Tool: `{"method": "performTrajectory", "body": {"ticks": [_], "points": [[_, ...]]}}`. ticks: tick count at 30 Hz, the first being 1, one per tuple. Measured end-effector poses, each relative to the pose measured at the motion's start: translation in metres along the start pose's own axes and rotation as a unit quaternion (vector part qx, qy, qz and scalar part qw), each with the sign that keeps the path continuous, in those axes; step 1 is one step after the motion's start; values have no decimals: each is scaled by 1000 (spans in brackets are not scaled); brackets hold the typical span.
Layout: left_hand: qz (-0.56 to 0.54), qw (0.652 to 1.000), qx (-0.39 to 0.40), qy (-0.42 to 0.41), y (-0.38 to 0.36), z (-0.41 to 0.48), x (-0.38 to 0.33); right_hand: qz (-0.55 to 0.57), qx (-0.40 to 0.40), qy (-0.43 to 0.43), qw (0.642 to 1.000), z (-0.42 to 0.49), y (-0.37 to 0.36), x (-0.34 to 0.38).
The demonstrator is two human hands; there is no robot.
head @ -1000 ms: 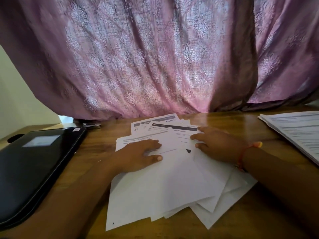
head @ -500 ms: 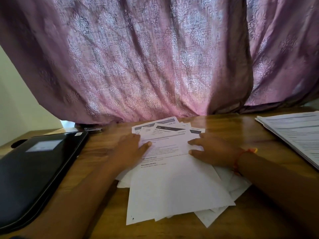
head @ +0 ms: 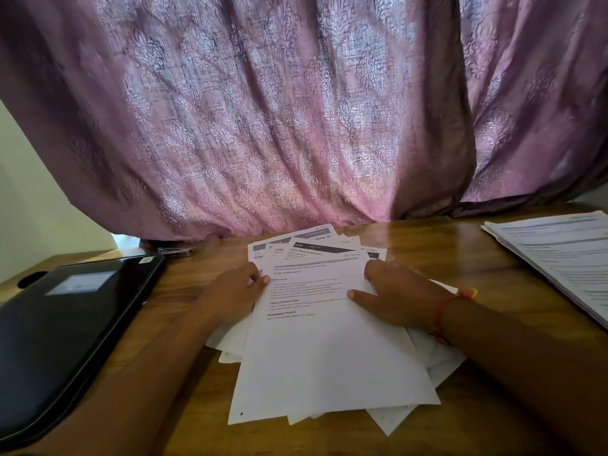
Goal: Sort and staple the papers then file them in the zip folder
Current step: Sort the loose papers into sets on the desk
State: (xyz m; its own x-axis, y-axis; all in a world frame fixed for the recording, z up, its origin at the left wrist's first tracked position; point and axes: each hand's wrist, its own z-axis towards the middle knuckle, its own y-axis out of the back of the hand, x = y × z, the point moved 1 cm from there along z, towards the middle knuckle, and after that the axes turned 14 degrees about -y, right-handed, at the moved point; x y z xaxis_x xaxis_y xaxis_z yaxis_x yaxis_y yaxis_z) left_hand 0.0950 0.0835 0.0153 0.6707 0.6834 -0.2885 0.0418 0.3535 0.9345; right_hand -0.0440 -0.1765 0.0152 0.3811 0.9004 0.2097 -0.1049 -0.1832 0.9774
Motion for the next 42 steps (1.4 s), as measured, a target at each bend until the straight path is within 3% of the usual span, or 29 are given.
{"method": "performTrajectory", "body": {"ticks": [7, 12, 15, 21, 26, 34, 42], "points": [[-114, 987, -109, 10, 5, 8, 9, 6, 5, -2, 1000, 0, 0, 0], [-306, 946, -97, 43, 17, -2, 0, 9, 2, 1, 1000, 0, 0, -1], [-353, 928, -102, 57, 21, -8, -4, -6, 7, 5, 1000, 1, -1, -2], [-343, 932, -96, 72, 24, -11, -9, -23, 25, 5, 999, -1, 0, -1], [-253, 962, -64, 85, 23, -10, -7, -28, 12, 8, 1000, 4, -2, -3], [-212, 968, -100, 91, 22, -10, -7, -30, 9, 22, 999, 7, -7, -4], [-188, 959, -186, 104, 27, -10, 1, -44, 11, 24, 999, 3, -5, -3]]}}
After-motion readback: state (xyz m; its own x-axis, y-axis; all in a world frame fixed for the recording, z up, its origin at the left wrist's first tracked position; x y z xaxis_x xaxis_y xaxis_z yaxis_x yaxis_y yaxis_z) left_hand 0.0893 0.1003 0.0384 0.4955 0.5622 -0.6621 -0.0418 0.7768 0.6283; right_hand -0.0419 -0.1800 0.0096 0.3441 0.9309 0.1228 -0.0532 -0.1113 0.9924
